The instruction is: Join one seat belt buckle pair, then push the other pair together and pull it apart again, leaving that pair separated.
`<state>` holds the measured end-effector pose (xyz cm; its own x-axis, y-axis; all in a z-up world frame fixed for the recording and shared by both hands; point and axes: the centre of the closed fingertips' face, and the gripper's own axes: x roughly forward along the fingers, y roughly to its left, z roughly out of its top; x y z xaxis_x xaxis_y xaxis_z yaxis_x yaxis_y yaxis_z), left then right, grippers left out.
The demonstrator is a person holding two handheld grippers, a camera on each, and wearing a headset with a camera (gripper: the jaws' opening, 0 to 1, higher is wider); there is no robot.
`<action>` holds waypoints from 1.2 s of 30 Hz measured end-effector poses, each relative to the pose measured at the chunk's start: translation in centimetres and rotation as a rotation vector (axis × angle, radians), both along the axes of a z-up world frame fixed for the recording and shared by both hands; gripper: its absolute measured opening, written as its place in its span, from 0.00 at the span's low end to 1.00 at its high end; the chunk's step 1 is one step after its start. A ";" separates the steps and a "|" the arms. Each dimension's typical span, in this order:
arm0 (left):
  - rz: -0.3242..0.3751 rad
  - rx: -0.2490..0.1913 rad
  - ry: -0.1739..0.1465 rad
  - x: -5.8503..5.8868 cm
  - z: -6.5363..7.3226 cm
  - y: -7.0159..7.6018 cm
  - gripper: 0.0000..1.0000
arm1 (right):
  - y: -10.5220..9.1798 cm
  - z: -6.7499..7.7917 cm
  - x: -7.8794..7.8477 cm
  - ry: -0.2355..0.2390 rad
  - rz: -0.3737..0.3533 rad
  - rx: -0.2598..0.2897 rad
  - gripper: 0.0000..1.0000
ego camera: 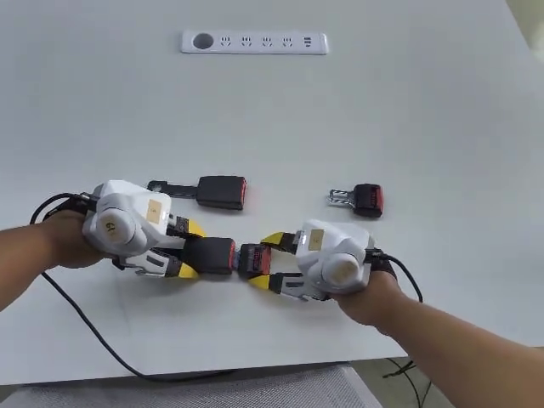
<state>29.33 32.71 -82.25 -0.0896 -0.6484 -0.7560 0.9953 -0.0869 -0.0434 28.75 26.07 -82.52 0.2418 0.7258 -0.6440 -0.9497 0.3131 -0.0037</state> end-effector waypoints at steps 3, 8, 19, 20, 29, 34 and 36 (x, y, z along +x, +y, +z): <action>0.002 -0.003 0.001 0.0 0.0 0.0 0.32 | 0.0 0.0 -0.1 0.011 -0.012 0.007 0.32; 0.004 -0.002 0.003 0.1 -0.1 0.0 0.32 | 0.0 0.0 0.0 0.004 -0.006 0.001 0.32; 0.040 0.059 -0.008 0.1 -0.1 0.0 0.35 | 0.2 0.1 -0.2 0.036 -0.017 -0.043 0.35; 0.077 0.073 0.027 -0.2 0.0 0.2 0.38 | 0.1 0.3 -0.2 0.038 -0.025 -0.045 0.36; 0.210 -0.013 0.002 0.5 2.6 0.0 0.78 | -0.9 2.9 0.4 0.039 -0.107 0.067 0.83; 0.250 -0.041 -0.039 1.3 4.4 0.2 0.82 | -2.5 4.2 0.4 0.022 -0.118 0.080 0.83; 0.285 -0.054 -0.047 1.9 5.1 0.4 0.82 | -3.3 4.9 0.7 0.016 -0.130 0.086 0.83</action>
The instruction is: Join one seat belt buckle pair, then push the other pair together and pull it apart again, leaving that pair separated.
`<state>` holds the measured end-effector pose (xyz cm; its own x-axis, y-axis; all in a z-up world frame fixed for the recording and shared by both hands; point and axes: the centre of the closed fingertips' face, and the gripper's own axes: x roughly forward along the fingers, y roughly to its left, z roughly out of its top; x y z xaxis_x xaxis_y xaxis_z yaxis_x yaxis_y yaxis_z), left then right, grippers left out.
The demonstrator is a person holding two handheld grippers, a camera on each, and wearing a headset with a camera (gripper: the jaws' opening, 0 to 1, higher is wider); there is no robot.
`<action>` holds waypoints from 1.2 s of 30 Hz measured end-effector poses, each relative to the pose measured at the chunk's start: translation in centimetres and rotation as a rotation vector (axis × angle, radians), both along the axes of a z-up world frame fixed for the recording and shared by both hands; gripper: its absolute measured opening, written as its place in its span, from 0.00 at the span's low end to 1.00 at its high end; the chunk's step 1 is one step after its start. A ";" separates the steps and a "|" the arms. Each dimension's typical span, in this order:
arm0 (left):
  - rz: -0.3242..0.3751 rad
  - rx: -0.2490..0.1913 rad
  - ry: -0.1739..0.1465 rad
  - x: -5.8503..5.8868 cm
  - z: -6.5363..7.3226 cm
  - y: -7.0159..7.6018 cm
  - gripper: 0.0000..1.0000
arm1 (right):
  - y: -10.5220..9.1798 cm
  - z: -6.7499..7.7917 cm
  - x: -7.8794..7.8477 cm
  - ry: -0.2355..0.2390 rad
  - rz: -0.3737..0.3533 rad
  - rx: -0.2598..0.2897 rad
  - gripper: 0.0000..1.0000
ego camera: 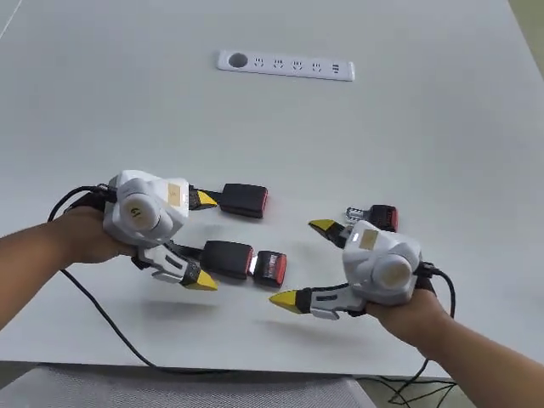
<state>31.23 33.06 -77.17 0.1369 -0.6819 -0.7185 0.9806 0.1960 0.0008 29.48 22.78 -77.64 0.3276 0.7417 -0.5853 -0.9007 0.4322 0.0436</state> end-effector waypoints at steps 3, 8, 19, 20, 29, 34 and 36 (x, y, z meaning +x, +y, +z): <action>0.040 0.011 -0.029 1.1 0.4 0.8 0.82 | -1.3 0.6 0.7 -0.013 -0.010 -0.008 0.83; 0.083 -0.007 -0.052 2.4 1.7 1.7 0.81 | -4.0 1.7 2.4 -0.018 -0.052 -0.014 0.83; 0.085 0.027 -0.113 5.9 2.7 2.7 0.82 | -10.0 1.7 6.2 -0.046 -0.090 -0.099 0.84; 0.083 0.028 -0.114 6.1 2.8 2.7 0.82 | -10.6 1.5 6.5 -0.042 -0.092 -0.111 0.85; 0.036 0.072 -0.115 8.4 2.0 2.3 0.80 | -13.4 -0.7 8.0 0.029 -0.092 -0.147 0.83; 0.002 0.091 -0.087 8.6 0.6 1.4 0.79 | -13.9 -1.5 8.1 0.070 -0.073 -0.154 0.81; -0.019 0.104 -0.073 8.7 -0.3 0.9 0.79 | -14.0 -2.0 8.1 0.094 -0.058 -0.157 0.79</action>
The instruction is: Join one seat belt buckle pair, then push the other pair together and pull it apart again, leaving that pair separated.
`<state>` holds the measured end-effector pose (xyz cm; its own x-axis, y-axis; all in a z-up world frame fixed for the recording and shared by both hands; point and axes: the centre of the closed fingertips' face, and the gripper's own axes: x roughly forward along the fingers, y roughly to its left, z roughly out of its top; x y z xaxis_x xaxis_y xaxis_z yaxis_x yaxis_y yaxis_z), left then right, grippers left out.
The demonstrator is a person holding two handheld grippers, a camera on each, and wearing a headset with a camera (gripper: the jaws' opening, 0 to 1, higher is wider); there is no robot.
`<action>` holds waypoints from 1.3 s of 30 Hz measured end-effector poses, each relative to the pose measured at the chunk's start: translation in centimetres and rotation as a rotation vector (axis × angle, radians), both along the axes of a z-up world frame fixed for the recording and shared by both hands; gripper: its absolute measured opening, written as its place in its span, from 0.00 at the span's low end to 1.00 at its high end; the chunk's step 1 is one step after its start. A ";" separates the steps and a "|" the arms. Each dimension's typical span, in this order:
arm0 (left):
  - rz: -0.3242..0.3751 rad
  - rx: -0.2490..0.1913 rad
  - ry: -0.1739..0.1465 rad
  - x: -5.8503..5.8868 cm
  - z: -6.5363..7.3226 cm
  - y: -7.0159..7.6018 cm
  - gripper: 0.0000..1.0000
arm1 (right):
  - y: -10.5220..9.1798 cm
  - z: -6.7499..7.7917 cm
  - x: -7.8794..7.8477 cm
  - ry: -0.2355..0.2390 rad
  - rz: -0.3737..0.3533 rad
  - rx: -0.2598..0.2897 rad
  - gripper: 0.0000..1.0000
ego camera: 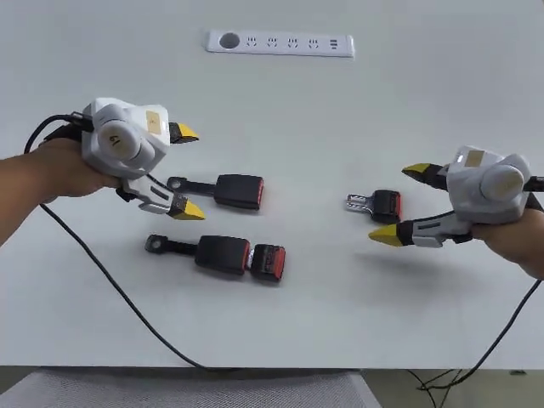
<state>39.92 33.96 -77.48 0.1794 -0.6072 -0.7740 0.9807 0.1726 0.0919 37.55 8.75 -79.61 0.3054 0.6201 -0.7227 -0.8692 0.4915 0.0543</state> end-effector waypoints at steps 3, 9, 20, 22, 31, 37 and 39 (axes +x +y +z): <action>-0.019 0.002 0.016 0.3 -0.8 -0.7 0.78 | -0.2 -0.6 -0.2 0.028 0.031 -0.006 0.77; -0.063 0.026 0.036 0.6 -2.6 -1.4 0.74 | -0.5 -1.5 -0.1 0.050 0.057 -0.016 0.75; -0.106 0.045 0.077 1.0 -4.7 -2.3 0.63 | -0.7 -2.6 0.0 0.073 0.117 -0.017 0.66; -0.101 0.041 0.078 1.2 -4.7 -2.4 0.61 | -0.8 -2.8 -0.3 0.069 0.150 -0.030 0.63; -0.127 0.033 0.108 0.7 -5.1 -3.2 0.50 | -1.0 -2.9 0.3 0.051 0.190 -0.024 0.50; -0.156 0.021 0.101 0.4 -5.0 -3.7 0.37 | -1.3 -3.0 1.2 0.016 0.189 -0.040 0.40; -0.156 0.018 0.100 0.3 -5.0 -3.8 0.36 | -1.3 -3.1 1.2 0.014 0.196 -0.037 0.36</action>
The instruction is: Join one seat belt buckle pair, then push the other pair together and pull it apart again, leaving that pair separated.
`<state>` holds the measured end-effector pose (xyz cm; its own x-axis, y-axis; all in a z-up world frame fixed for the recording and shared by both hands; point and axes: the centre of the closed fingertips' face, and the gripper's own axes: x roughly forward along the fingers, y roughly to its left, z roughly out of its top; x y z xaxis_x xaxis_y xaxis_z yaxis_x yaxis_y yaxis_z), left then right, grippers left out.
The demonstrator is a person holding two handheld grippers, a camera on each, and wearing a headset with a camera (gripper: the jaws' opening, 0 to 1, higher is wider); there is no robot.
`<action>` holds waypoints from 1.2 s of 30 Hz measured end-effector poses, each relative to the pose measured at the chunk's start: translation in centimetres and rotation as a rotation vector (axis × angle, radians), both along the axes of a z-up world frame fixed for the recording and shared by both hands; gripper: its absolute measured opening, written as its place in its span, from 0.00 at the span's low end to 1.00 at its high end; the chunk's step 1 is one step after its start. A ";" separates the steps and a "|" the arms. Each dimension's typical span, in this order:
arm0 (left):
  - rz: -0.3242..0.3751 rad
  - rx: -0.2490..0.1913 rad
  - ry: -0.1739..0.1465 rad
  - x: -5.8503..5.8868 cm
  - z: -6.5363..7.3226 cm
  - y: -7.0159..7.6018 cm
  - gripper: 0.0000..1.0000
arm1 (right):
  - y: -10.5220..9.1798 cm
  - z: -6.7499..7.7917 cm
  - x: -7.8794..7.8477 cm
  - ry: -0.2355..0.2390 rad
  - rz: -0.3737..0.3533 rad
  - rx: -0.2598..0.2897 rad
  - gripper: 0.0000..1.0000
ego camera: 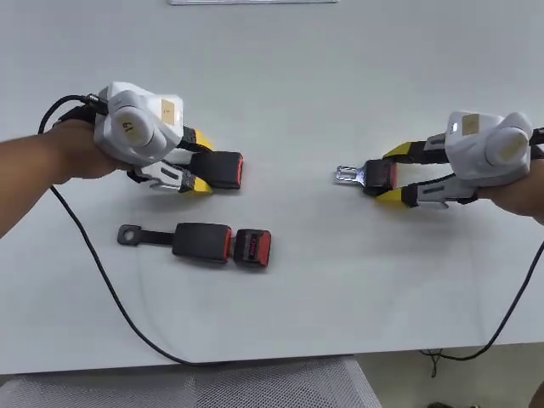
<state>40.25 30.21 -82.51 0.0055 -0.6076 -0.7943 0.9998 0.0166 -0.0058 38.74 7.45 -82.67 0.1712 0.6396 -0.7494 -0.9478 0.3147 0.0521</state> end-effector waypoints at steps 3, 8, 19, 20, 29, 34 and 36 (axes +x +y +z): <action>-0.013 -0.003 -0.014 0.0 0.0 0.0 0.35 | 0.0 0.0 0.0 -0.009 0.010 0.009 0.36; -0.024 -0.001 -0.018 -0.2 0.0 -0.1 0.34 | -0.1 0.0 0.1 -0.011 -0.001 0.050 0.35; -0.023 0.005 -0.010 -0.1 0.0 0.0 0.34 | 0.1 0.3 0.0 -0.013 -0.045 0.116 0.35; -0.026 0.007 -0.009 0.0 0.0 0.0 0.34 | 0.3 0.3 0.0 -0.014 -0.045 0.119 0.35; -0.029 0.015 -0.006 0.0 0.0 -0.1 0.34 | 2.2 0.6 -0.2 -0.019 -0.051 0.169 0.35; -0.029 0.019 -0.005 -0.1 0.0 -0.1 0.34 | 3.6 0.7 -0.5 -0.023 -0.045 0.188 0.35; -0.028 0.019 -0.005 -0.1 0.0 -0.1 0.34 | 4.1 0.7 -0.5 -0.020 -0.041 0.199 0.35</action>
<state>40.18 30.15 -82.53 -0.0078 -0.5923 -0.8056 0.9999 -0.0117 -0.0011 38.24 11.57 -81.94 0.2139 0.7670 -0.6050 -0.9359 0.3383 0.0980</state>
